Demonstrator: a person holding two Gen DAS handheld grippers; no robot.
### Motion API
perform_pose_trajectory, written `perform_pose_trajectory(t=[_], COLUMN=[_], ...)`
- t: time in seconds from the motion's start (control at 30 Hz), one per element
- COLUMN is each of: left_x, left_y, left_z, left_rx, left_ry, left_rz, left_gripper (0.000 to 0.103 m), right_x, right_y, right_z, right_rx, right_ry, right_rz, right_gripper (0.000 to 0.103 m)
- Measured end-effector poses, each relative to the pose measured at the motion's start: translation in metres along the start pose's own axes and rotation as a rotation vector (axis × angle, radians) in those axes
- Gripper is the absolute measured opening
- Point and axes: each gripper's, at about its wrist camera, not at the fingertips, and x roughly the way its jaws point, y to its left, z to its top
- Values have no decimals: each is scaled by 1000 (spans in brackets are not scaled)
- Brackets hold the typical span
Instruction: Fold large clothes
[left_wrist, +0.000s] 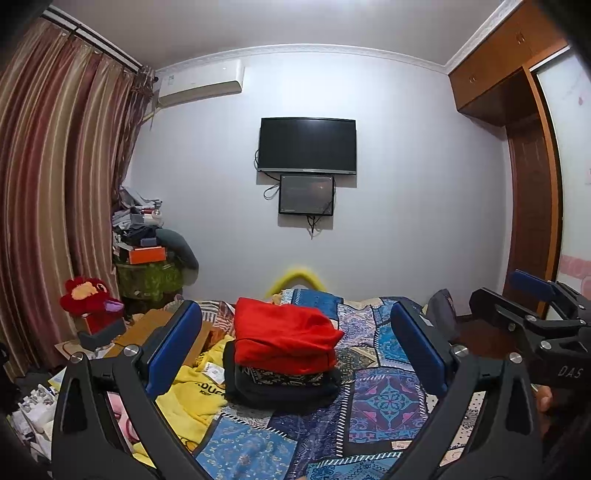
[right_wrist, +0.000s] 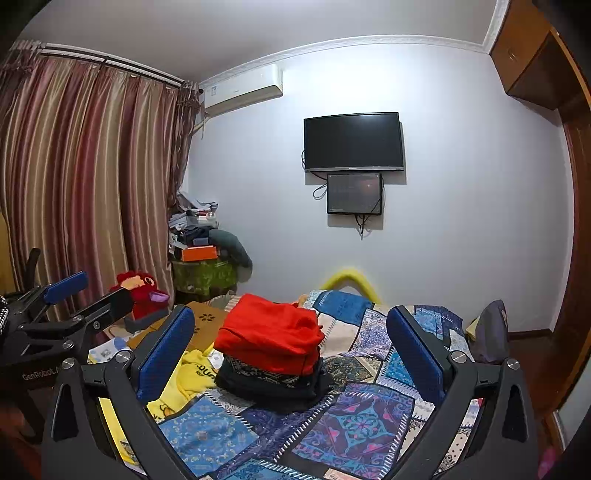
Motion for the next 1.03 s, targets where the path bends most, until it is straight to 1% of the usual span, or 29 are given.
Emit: perform_pose_trajectory(t=[0.33,0.77,0.97,1.03], left_x=[2,3,6,7], left_y=[6,2,2,2], left_z=[-2,-4,-7,-7], left_rx=[-33,-17,-18,-16], left_ry=[9,15,30,36], left_rz=[-13,-6,-8,2], left_gripper=[103,103,103,103], right_x=[1,2,3,4], right_y=[0,0,1,0], right_z=[0,-2,-1,-2], right_rx=[-1,7,9,12], right_ry=[4,6,11,12], right_rz=[1,-1,-5,-5], right_gripper=[103,103,103,103])
